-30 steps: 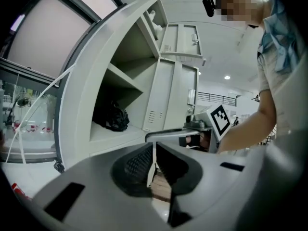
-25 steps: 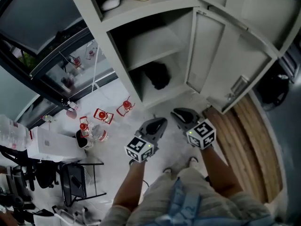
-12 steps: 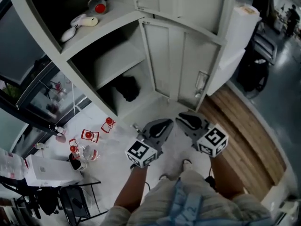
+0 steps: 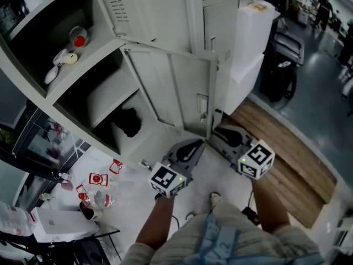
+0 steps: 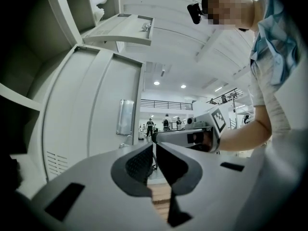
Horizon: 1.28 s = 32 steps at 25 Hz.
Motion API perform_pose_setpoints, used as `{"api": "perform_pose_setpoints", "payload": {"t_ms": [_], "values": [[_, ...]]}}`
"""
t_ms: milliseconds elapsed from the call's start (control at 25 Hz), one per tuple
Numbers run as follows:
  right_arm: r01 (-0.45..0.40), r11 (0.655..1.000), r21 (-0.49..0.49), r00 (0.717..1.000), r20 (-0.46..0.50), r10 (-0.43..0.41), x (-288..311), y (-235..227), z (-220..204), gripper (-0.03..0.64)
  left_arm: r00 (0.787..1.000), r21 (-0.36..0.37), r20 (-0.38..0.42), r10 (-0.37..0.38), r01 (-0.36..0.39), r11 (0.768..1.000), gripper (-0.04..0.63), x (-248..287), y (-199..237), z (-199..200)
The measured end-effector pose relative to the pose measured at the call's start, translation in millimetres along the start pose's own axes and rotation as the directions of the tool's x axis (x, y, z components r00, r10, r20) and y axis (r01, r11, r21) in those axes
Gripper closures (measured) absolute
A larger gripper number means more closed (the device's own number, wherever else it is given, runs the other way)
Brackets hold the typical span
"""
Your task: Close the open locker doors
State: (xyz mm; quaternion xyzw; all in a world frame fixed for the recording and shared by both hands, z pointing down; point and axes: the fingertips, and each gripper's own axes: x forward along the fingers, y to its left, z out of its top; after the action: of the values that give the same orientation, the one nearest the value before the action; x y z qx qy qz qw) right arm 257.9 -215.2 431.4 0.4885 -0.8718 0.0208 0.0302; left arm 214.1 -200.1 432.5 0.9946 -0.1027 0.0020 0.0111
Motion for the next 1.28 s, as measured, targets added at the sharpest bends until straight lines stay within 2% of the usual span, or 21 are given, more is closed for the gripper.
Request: {"api": "perform_pose_setpoints", "payload": {"t_ms": [240, 680, 920, 1280], "values": [[-0.009, 0.999, 0.036, 1.0, 0.004, 0.009, 1, -27, 3, 0.557, 1.0, 0.035, 0.004, -0.001, 0.001, 0.999, 0.591, 19, 0, 2], [-0.08, 0.996, 0.046, 0.997, -0.012, 0.081, 23, -41, 2, 0.555, 0.998, 0.021, 0.011, 0.057, -0.058, 0.998, 0.591, 27, 14, 6], [-0.127, 0.99, 0.058, 0.992, -0.014, 0.128, 25, -42, 3, 0.555, 0.997, 0.017, 0.012, 0.08, -0.08, 0.997, 0.591, 23, 21, 6], [-0.162, 0.987, 0.018, 0.987, -0.019, 0.162, 23, -31, 4, 0.555, 0.995, 0.005, 0.02, 0.099, -0.099, 0.995, 0.591, 10, 23, 9]]}}
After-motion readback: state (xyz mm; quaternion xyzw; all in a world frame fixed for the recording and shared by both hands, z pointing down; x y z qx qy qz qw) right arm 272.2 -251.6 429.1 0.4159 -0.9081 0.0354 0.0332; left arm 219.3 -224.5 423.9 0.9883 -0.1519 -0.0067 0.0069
